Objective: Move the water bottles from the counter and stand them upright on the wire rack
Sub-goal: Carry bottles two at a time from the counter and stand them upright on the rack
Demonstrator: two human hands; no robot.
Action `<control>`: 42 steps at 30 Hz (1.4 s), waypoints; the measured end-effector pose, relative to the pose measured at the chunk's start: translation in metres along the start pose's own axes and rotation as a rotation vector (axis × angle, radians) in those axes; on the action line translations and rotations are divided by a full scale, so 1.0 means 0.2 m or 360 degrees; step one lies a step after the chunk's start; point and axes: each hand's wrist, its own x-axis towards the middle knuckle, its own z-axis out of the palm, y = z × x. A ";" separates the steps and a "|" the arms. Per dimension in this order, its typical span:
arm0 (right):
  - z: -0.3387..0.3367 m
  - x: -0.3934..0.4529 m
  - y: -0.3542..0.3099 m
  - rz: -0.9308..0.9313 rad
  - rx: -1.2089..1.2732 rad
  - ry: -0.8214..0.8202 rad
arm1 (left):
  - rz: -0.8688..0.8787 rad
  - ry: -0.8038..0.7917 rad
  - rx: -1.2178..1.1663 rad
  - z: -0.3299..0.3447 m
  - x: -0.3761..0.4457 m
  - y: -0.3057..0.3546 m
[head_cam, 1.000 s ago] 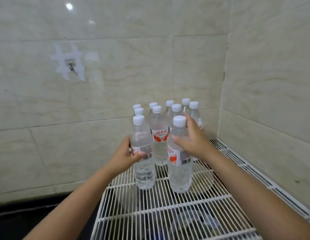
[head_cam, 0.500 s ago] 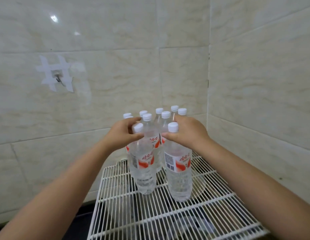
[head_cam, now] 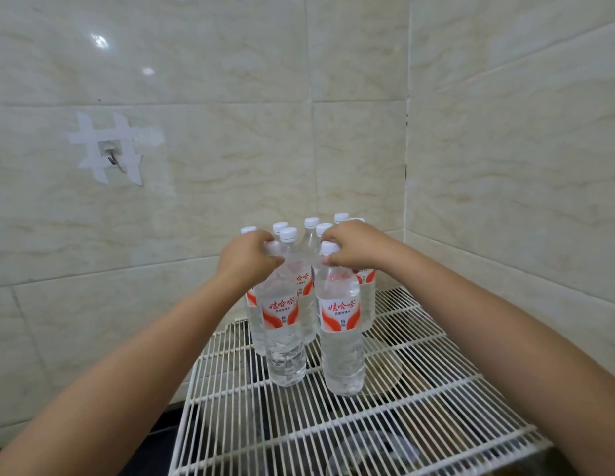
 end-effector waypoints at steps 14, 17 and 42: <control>0.09 0.24 -0.08 0.0001 0.0081 0.0058 | 0.0011 0.0062 -0.0142 0.05 0.02 -0.08; 0.10 0.24 -0.05 -0.0057 0.0145 0.0057 | -0.0006 0.0161 -0.0132 0.07 0.01 -0.08; 0.19 0.22 -0.06 -0.0152 0.0219 0.0182 | -0.0043 0.0263 -0.0372 0.10 -0.02 -0.15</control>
